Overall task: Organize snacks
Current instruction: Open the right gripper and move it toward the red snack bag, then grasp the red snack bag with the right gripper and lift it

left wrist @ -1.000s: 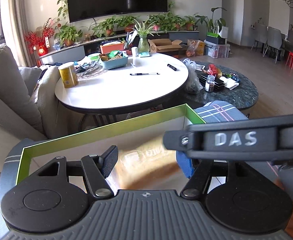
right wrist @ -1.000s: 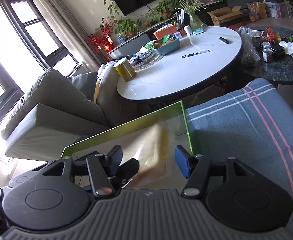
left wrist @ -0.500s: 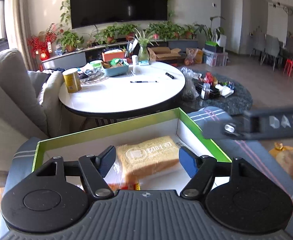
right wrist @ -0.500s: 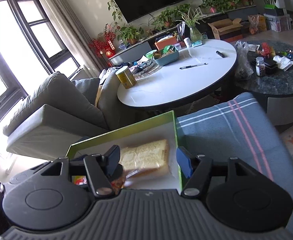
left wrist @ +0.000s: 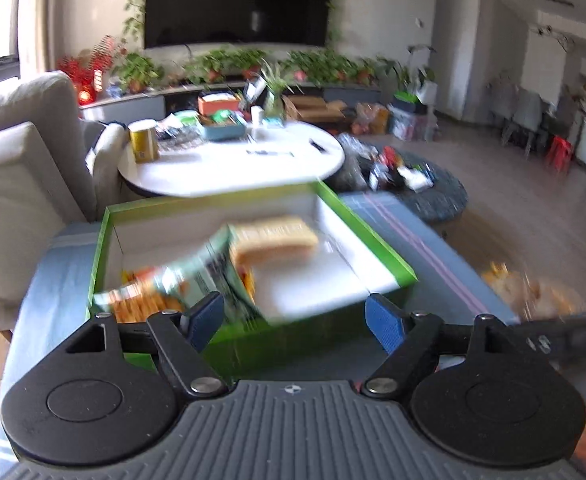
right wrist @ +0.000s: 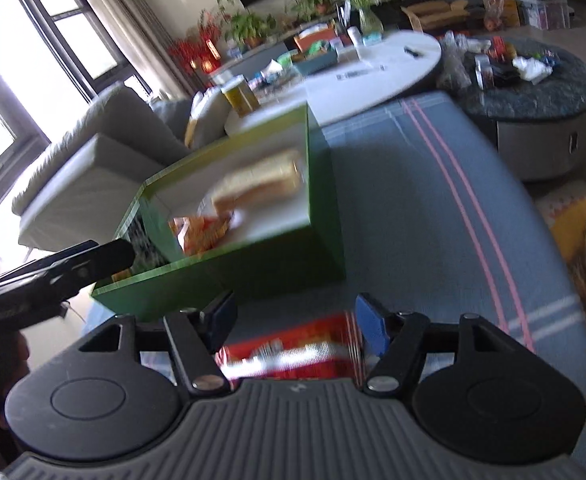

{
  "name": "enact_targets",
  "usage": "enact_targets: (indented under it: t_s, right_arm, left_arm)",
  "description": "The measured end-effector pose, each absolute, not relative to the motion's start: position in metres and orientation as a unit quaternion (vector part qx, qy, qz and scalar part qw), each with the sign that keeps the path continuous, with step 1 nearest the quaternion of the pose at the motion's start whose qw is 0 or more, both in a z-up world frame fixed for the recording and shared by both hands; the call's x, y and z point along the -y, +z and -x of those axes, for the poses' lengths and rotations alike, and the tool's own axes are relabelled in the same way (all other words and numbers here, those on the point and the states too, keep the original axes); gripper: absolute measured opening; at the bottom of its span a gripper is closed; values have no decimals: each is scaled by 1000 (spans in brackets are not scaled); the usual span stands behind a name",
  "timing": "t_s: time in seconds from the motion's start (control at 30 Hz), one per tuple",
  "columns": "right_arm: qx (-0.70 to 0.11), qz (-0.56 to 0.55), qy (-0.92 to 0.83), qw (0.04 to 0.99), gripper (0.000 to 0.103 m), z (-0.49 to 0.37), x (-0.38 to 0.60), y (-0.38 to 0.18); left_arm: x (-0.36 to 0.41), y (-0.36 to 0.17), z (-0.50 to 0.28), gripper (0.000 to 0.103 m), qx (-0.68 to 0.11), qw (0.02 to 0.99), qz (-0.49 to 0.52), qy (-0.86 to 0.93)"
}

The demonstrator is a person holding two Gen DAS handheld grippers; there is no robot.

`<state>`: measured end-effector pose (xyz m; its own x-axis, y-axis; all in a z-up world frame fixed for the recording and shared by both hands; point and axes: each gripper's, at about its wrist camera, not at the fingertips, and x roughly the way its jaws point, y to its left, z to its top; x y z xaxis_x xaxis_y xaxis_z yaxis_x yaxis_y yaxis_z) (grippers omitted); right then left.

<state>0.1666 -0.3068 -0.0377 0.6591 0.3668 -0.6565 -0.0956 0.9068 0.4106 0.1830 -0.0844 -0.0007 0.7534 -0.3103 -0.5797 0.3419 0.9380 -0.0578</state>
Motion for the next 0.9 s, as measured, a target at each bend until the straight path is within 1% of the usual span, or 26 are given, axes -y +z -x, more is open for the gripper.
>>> enact_targets:
  t_s: [0.07, 0.2, 0.23, 0.27, 0.3, 0.53, 0.9]
  right_arm:
    - [-408, -174, 130, 887, 67, -163, 306, -44]
    - [-419, -167, 132, 883, 72, -157, 304, -45]
    - [-420, -166, 131, 883, 74, -156, 304, -45]
    - [-420, -167, 130, 883, 79, -154, 306, -46]
    - [-419, -171, 131, 882, 80, -152, 309, -47]
    - [-425, -188, 134, 875, 80, -147, 315, -55]
    - [-431, -194, 142, 870, 80, -149, 314, -62]
  left_arm:
    - [90, -10, -174, 76, -319, 929, -37, -182]
    - [96, -25, -164, 76, -349, 917, -43, -187]
    - [96, -27, -162, 76, -353, 916, -43, -187]
    - [97, -28, -160, 76, -356, 915, -45, -185]
    - [97, -29, -160, 76, -357, 915, -46, -184]
    - [103, -38, -156, 76, -375, 906, -40, -190]
    - [129, -53, -147, 76, -391, 888, -67, -233]
